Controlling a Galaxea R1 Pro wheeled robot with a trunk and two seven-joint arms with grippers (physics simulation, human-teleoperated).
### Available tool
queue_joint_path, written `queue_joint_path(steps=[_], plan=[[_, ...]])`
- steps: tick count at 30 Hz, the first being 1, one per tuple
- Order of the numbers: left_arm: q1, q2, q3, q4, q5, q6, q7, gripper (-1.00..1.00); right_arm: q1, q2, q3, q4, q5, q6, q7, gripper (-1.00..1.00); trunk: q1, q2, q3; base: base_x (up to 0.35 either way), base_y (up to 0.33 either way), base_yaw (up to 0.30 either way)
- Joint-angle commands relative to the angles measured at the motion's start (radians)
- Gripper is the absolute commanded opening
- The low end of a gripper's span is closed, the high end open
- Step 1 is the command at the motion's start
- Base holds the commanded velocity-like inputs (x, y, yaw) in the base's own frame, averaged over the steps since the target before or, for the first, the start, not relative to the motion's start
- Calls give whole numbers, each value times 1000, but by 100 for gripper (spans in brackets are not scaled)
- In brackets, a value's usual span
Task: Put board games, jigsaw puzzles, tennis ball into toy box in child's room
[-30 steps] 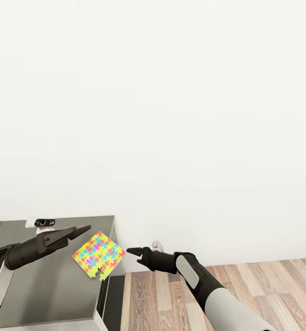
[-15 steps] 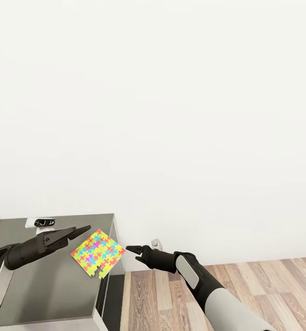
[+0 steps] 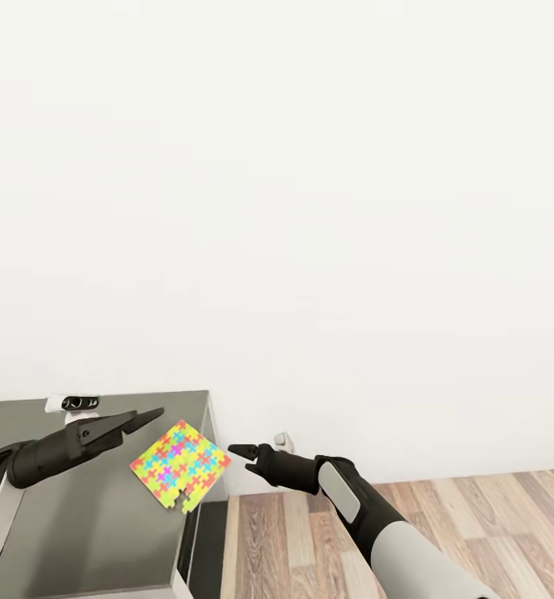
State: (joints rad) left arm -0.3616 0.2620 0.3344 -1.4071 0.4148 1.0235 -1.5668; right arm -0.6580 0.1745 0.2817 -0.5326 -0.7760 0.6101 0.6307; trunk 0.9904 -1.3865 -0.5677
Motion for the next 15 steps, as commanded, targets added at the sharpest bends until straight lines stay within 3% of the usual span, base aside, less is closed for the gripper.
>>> queue_joint_path(steps=[1,11,15], plan=[[0,0,0,0,-1,11,-4,100,-1,0,1,0,-5,5,0,100,0,-1,-1,75,57,0],[0,0,0,0,-1,10,-4,100,0,0,1,0,-5,5,-1,100,0,-1,-1,18,16,0],[0,0,0,0,-1,10,-4,100,-1,0,1,0,-5,5,-1,100,0,-1,-1,1,126,0]])
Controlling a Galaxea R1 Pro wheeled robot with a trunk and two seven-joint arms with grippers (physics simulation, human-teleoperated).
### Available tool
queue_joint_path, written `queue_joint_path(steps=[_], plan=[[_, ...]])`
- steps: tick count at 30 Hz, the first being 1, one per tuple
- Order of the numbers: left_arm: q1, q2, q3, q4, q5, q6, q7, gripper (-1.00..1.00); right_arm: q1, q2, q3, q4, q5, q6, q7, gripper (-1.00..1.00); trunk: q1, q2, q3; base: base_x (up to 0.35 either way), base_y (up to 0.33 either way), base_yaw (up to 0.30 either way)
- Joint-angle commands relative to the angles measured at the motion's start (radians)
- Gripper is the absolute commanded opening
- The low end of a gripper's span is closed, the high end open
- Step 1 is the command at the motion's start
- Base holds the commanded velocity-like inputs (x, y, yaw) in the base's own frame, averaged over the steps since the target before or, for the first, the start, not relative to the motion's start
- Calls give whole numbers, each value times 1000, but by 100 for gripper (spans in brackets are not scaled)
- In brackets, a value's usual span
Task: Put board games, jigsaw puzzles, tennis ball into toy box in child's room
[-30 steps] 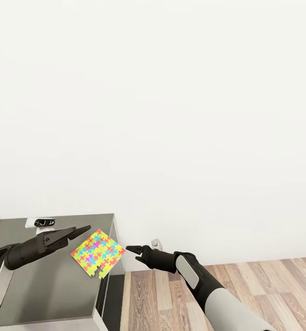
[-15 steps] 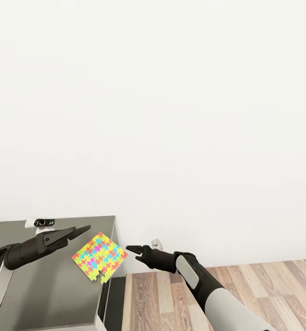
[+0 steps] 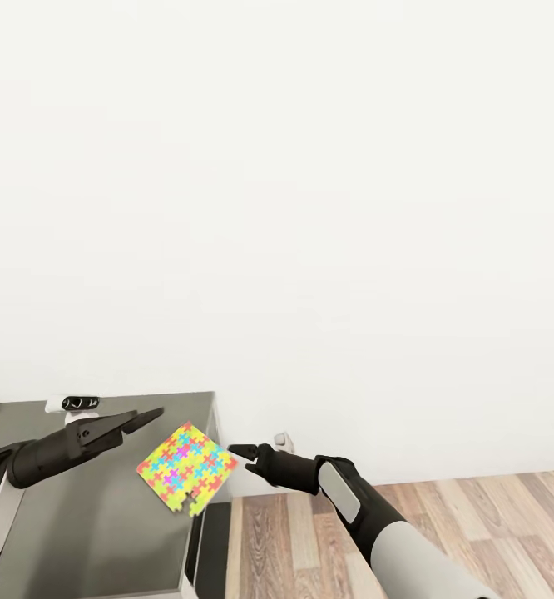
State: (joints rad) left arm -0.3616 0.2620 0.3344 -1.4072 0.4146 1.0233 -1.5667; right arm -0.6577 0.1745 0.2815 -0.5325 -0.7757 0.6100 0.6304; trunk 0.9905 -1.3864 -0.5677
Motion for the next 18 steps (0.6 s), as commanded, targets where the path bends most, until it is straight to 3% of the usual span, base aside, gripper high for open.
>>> queue_joint_path(steps=[1,6,18], plan=[[0,0,0,0,0,11,-4,100,-1,0,1,0,-5,5,-1,100,0,-1,-1,0,226,0],[0,-1,0,0,0,11,-4,100,-1,0,1,0,-5,5,-1,100,0,-1,-1,0,140,0],[0,-1,0,0,0,11,-4,100,-1,0,1,0,-4,5,-1,100,0,-1,-1,0,7,0]])
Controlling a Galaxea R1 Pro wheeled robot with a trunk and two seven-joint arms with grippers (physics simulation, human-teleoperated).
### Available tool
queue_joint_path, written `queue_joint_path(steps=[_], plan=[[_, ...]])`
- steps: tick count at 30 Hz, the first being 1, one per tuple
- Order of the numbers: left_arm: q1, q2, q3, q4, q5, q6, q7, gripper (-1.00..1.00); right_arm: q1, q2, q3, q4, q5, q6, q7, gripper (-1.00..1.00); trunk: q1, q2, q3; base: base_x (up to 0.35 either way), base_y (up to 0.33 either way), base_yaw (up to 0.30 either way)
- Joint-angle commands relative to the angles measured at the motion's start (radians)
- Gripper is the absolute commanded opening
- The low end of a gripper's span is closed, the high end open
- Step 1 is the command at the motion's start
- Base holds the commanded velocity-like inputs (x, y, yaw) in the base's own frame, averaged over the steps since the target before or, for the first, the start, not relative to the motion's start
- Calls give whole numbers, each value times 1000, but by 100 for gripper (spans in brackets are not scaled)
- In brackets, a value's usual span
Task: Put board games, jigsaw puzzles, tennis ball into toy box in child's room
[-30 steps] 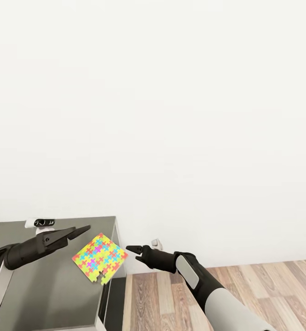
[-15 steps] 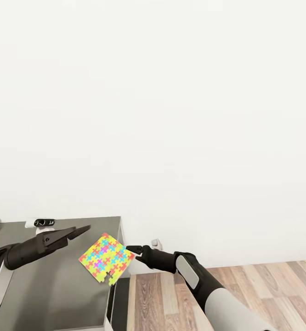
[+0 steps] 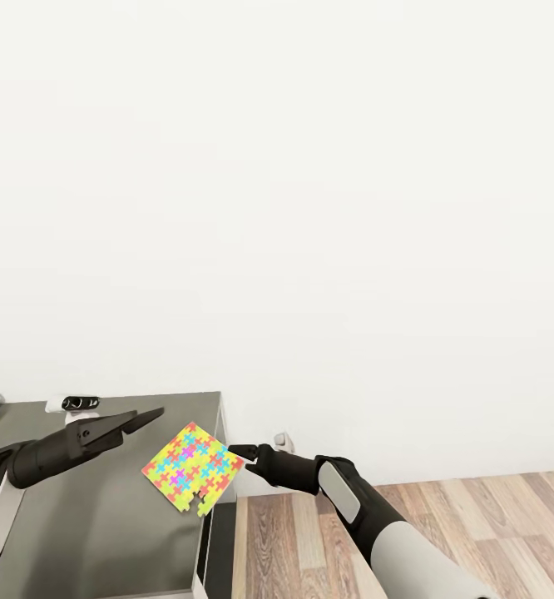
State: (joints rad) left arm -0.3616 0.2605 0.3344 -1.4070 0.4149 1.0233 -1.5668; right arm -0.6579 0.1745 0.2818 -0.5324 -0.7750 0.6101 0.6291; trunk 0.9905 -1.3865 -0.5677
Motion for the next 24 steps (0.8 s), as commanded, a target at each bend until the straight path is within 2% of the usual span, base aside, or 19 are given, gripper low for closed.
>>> queue_joint_path(steps=[1,16,24], plan=[[0,0,0,0,-1,11,-4,100,-1,0,0,0,-4,5,0,100,0,-1,-1,0,0,0],[0,0,0,0,-1,11,-4,100,-1,0,-1,0,-4,5,0,100,0,-1,-1,0,0,0],[0,0,-1,0,-1,11,-4,100,-1,0,-1,0,-4,5,0,100,31,-57,-26,0,0,0]])
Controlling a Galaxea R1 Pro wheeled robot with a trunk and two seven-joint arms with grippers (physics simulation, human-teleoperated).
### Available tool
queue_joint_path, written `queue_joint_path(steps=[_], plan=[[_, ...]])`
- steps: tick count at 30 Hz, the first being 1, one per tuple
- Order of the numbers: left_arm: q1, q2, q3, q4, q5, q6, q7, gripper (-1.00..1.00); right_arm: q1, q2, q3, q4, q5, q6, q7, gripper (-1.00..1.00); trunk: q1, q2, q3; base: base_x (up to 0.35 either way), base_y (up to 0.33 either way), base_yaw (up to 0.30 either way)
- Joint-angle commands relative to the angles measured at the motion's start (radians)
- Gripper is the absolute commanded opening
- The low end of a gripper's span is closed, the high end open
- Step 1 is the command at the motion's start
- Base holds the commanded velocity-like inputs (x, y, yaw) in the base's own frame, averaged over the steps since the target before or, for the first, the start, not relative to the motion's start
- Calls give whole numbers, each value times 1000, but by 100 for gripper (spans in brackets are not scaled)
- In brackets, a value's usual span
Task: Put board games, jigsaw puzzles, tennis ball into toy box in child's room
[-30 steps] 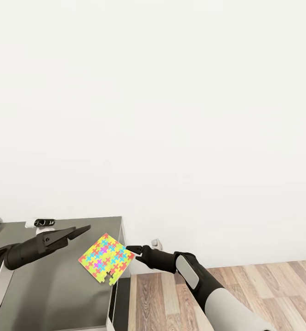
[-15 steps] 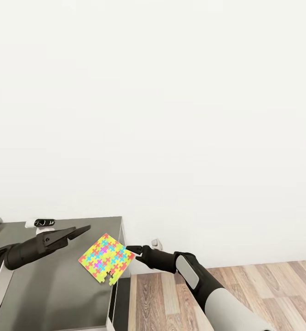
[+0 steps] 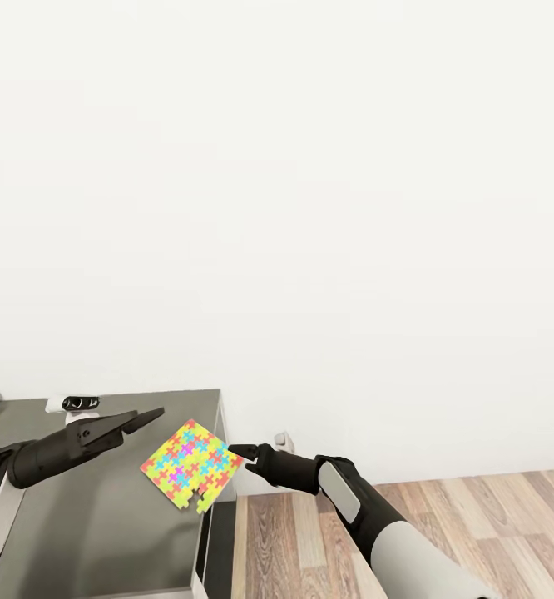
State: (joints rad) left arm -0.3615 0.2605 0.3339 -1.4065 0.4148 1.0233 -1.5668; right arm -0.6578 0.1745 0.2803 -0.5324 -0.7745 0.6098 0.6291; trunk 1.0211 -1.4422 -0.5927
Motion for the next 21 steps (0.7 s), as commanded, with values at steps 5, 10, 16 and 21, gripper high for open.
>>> queue_joint_path(steps=[5,10,16,21], plan=[[0,0,0,0,-1,11,-4,100,-1,0,0,0,-5,5,0,100,4,-8,-4,0,0,0],[0,0,0,0,-1,11,-4,100,-1,0,1,0,-5,5,-1,100,23,-43,-20,0,0,0],[0,0,0,0,-1,11,-4,100,0,0,0,0,-5,5,0,100,27,-50,-23,0,0,0],[0,0,0,0,-1,11,-4,100,-1,0,0,0,-5,5,0,100,27,-50,-23,0,0,0]])
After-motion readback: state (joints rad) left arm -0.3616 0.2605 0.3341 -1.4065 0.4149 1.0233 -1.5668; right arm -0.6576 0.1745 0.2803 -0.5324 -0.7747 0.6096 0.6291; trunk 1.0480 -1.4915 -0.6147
